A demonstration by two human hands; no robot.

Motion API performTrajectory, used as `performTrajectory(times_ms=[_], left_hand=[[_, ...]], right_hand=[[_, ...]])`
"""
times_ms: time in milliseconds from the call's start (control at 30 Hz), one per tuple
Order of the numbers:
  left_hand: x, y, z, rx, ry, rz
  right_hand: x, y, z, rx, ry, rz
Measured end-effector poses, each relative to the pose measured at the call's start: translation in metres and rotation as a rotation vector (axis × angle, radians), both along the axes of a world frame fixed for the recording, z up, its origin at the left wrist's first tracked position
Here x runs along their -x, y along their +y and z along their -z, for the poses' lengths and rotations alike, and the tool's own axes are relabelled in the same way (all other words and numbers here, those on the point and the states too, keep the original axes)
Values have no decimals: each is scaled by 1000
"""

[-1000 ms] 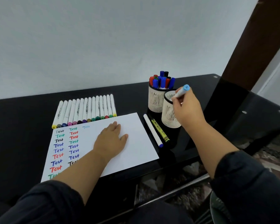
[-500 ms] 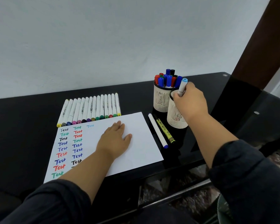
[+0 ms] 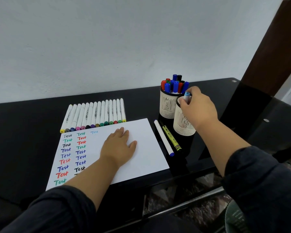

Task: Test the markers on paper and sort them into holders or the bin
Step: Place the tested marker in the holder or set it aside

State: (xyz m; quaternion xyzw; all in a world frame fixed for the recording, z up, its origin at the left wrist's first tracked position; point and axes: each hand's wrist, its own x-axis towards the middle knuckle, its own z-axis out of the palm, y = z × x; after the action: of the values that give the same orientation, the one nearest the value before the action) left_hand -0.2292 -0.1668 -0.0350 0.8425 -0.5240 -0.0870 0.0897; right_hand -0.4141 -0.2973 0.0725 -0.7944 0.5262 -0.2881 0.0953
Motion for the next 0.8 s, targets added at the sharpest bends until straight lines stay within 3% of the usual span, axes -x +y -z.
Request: performTrajectory(times_ms=[133, 333, 800], left_hand=[[4, 0, 0, -54, -129, -42], [-3, 1, -6, -93, -7, -11], [-61, 32, -11, -64, -120, -57]], right_hand=[[-3, 1, -9, 87, 148, -78], [-18, 8, -29, 241, 567, -102], [-83, 16, -3, 300, 560, -308]])
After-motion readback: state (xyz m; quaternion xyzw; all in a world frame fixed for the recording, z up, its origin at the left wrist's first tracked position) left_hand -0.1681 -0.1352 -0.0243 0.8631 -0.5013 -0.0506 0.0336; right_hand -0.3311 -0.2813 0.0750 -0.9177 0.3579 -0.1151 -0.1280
